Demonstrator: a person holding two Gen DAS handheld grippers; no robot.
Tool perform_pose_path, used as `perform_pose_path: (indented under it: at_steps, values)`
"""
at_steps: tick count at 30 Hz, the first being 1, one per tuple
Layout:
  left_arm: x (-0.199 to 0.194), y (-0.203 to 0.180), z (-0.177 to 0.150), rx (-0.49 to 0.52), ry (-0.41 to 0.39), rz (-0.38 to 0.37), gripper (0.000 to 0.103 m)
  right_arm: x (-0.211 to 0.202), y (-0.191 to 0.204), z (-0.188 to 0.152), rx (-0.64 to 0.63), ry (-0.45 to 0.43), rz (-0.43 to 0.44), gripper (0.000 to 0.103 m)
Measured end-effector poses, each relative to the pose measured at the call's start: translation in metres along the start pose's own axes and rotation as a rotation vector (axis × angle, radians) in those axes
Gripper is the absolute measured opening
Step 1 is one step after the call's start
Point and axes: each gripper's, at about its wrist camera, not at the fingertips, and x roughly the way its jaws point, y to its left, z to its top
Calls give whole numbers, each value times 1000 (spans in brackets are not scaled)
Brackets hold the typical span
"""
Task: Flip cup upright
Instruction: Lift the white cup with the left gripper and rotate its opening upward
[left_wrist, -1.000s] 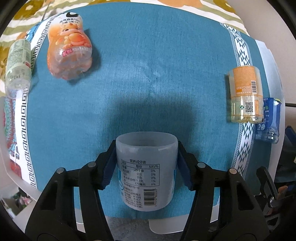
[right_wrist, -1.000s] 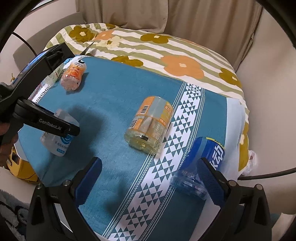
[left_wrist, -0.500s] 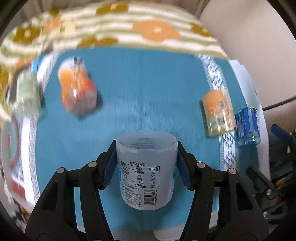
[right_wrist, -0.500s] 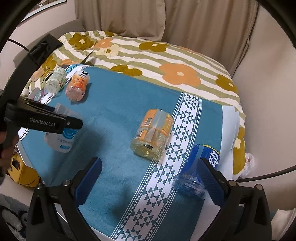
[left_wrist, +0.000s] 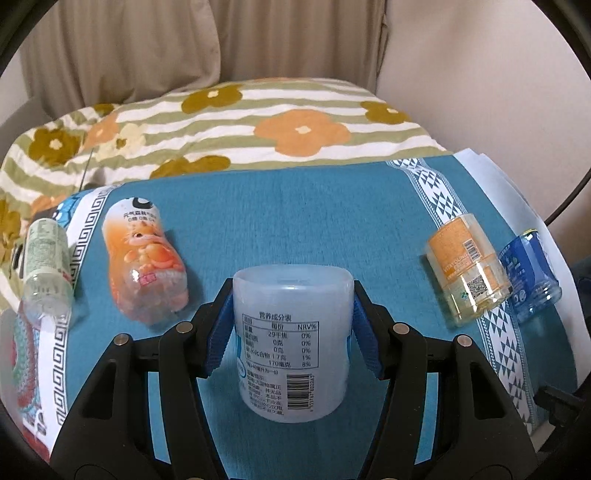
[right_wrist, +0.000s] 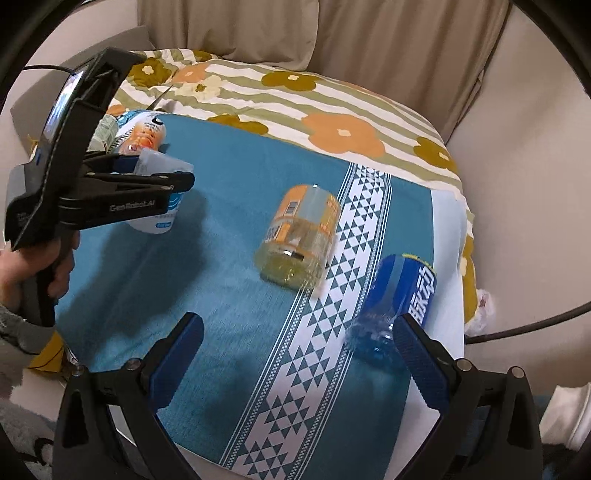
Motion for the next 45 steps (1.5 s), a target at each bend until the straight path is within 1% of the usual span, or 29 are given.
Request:
perform_pose_path:
  at_steps: [7,16,23,26,29,31,33,36,45]
  values:
    - [-8,-1,-16,38,-36,34,64,3,8,-8,-4,6,-18,102]
    - [-25,4,-33,14,-91,33,64,-1,13,-13,-4,-9,-41,102]
    - [-31,6,-52,0,-49,33,64,-2,20,-16,-13,-6,-42,102]
    - [-38,9,-60,-20,-77,24,64,-3,24,-17,-24,-12,-44,102]
    - [-41,9,-59,-19,-99,15,64,-5,28,-16,-30,-16,-43,102]
    - [-47,9,-57,-9,-143,10,64,-6,29,-16,-26,-18,-40,102]
    - [-51,8,-56,-2,-163,16,66,-6,29,-15,-21,-19,-37,102]
    - [-49,8,-57,-2,-145,31,66,-7,30,-15,-17,-20,-37,102]
    - [-49,6,-62,2,-142,19,66,-10,29,-18,13,-24,-37,102]
